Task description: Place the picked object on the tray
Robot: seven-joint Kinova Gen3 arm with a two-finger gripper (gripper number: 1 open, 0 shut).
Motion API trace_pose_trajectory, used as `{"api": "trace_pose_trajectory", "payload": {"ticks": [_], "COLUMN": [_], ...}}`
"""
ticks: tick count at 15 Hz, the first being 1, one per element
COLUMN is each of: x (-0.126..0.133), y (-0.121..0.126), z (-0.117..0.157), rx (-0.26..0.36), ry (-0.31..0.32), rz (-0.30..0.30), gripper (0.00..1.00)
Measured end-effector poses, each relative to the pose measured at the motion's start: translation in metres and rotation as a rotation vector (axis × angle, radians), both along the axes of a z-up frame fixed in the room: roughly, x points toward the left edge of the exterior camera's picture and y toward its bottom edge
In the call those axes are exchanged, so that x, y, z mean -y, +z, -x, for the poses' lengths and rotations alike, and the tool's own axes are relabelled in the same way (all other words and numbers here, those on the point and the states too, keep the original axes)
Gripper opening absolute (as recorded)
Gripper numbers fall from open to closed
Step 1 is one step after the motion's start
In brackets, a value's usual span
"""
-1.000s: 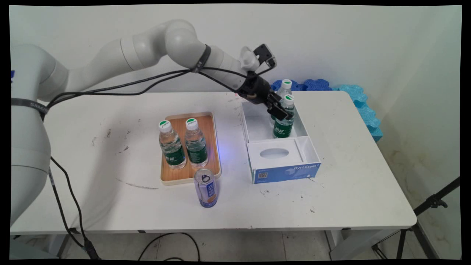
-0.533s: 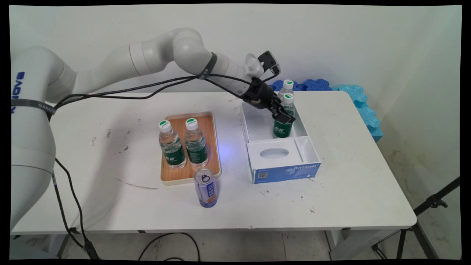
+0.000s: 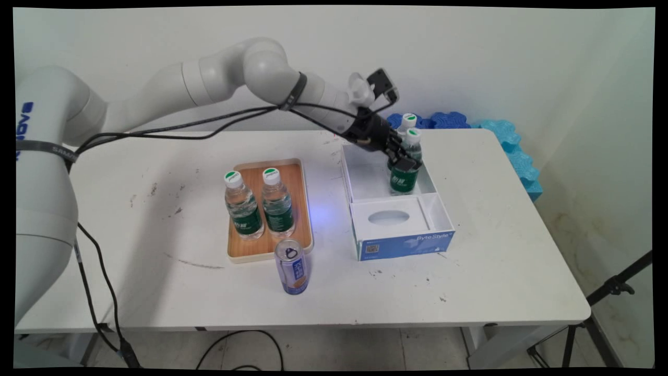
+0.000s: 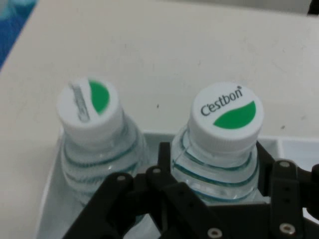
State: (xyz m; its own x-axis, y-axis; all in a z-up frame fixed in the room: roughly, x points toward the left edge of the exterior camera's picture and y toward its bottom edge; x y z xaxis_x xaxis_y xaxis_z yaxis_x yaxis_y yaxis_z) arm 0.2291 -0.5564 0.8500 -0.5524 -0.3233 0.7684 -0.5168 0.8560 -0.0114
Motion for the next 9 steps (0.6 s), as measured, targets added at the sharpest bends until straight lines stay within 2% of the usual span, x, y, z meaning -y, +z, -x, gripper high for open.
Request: {"api": "trace_pose_trajectory", "payload": {"ticks": [2, 5, 9], "x": [-0.004, -0.017, -0.041], "y": [0.012, 0.046, 0.085], "z": [-0.004, -0.023, -0.072], "rx": [-0.014, -0.044, -0.057], "ry": [-0.001, 0.0, 0.011], "rz": [0.011, 0.043, 0.069], "gripper": [0.0, 0.0, 0.0]}}
